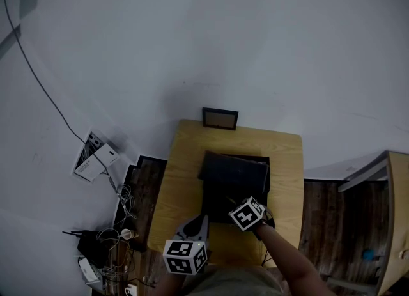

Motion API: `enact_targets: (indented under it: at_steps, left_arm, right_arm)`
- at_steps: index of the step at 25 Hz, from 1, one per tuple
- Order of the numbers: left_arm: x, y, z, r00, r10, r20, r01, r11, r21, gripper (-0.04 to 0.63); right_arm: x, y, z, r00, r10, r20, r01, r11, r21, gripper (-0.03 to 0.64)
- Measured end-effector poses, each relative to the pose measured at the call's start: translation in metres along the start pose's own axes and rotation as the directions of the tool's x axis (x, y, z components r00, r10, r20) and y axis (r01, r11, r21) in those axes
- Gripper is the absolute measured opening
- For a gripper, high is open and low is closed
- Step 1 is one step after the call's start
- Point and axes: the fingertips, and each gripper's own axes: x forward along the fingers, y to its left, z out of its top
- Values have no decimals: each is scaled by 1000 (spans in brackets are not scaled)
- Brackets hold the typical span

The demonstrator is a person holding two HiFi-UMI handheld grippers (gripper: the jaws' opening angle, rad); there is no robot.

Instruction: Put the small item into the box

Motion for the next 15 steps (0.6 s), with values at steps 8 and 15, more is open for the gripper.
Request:
enact_targets:
  at_steps: [8, 15]
  left_arm:
    - [-10, -5, 3, 1000, -3, 23, 2, 1000, 8, 3]
    - [-25, -10, -5, 1000, -8, 24, 8, 1000, 14, 3]
  right_arm:
    - [-20, 4, 10, 994, -21, 110, 18, 999, 26, 117]
    - [-69, 22, 27, 949, -31, 313, -7, 993, 119, 132]
